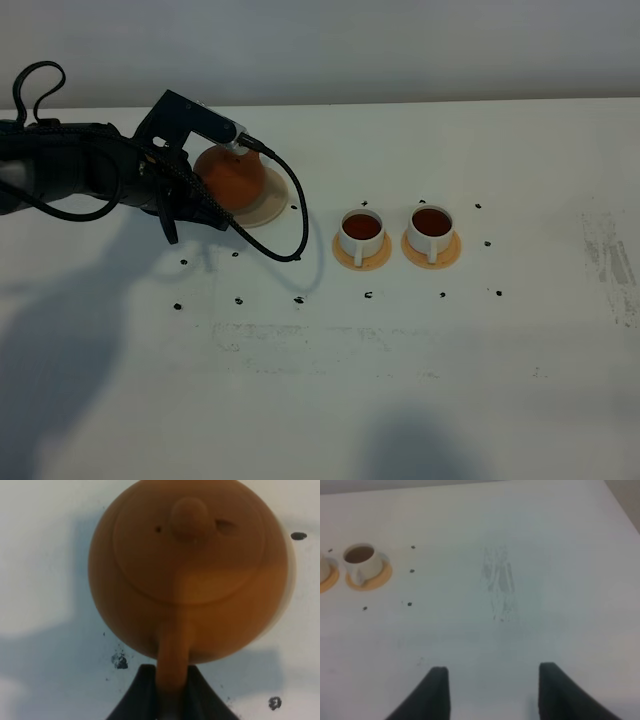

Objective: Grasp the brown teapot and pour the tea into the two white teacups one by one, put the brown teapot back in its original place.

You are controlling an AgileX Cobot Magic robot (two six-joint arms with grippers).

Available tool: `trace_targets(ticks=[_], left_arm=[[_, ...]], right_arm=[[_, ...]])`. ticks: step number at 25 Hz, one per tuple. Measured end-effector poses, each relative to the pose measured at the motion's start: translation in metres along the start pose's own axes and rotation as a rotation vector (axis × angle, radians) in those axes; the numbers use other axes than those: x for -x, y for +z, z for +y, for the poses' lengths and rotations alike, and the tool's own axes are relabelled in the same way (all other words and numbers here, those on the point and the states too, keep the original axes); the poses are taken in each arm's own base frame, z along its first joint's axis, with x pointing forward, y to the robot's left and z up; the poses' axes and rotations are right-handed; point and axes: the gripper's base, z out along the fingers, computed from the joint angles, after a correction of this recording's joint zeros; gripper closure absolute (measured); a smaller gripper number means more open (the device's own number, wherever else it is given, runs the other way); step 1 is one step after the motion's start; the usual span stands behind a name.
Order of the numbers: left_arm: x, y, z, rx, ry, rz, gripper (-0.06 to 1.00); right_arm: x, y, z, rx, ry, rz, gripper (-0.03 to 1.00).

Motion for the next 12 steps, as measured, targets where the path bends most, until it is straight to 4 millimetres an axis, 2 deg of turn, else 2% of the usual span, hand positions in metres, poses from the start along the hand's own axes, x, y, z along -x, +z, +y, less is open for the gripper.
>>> trace_targets(ticks=[12], left_arm=[[-0.0060, 0.0100, -0.0014, -0.007, 0.002, 0.026, 0.87]], right_arm=[[0.0000, 0.0000, 0.0000, 0.000, 0.000, 0.000, 0.54]])
